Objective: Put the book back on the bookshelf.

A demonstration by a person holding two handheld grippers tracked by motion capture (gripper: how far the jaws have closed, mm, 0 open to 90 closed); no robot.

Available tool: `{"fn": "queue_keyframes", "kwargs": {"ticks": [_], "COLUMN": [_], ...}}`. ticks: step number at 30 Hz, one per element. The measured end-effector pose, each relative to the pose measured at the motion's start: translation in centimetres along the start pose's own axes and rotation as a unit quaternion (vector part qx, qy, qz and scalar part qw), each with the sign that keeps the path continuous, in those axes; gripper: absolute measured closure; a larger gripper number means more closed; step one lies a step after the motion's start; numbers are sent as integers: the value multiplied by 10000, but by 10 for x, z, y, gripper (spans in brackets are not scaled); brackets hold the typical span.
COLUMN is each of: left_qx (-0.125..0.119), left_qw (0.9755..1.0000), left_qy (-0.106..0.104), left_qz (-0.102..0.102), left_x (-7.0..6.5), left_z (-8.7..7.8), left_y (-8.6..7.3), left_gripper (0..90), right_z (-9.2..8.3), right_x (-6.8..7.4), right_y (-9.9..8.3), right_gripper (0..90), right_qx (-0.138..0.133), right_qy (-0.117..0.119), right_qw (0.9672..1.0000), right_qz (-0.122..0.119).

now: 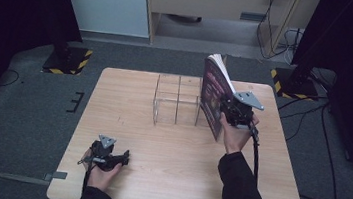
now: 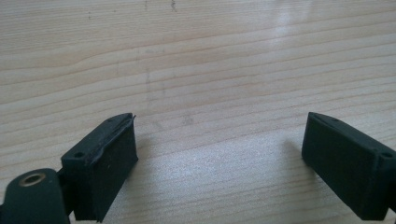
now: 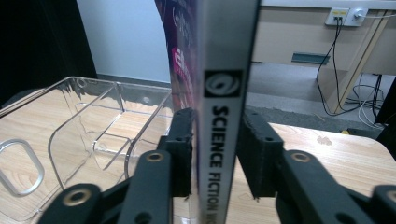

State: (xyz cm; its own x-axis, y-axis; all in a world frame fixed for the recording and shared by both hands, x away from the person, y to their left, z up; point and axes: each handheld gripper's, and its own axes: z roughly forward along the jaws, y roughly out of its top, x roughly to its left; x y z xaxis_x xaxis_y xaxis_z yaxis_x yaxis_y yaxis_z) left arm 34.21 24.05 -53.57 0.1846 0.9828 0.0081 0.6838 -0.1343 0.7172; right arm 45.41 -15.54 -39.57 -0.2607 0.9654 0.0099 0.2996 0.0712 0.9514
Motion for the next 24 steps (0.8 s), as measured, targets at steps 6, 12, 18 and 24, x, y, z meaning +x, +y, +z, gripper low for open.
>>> {"fn": "queue_keyframes", "kwargs": {"ticks": [6,12,18,24], "left_qx": [1,3,2,3], "left_qw": [10000,10000,10000,10000], "left_qy": [2,3,4,6], "left_qz": [-2,-2,-3,-2], "left_x": [0,0,0,0], "left_z": [0,0,0,0], "left_y": [0,0,0,0], "left_gripper": [92,92,92,92], "right_z": [-3,-7,-19,-37], "right_x": [-1,-5,-12,-22], "right_y": [1,0,-8,-30], "right_gripper": [479,304,211,139], "right_qx": [-39,31,81,332], "right_qy": [79,279,467,890], "right_qw": [10000,9996,9988,9954], "right_qz": [29,47,109,128]}}
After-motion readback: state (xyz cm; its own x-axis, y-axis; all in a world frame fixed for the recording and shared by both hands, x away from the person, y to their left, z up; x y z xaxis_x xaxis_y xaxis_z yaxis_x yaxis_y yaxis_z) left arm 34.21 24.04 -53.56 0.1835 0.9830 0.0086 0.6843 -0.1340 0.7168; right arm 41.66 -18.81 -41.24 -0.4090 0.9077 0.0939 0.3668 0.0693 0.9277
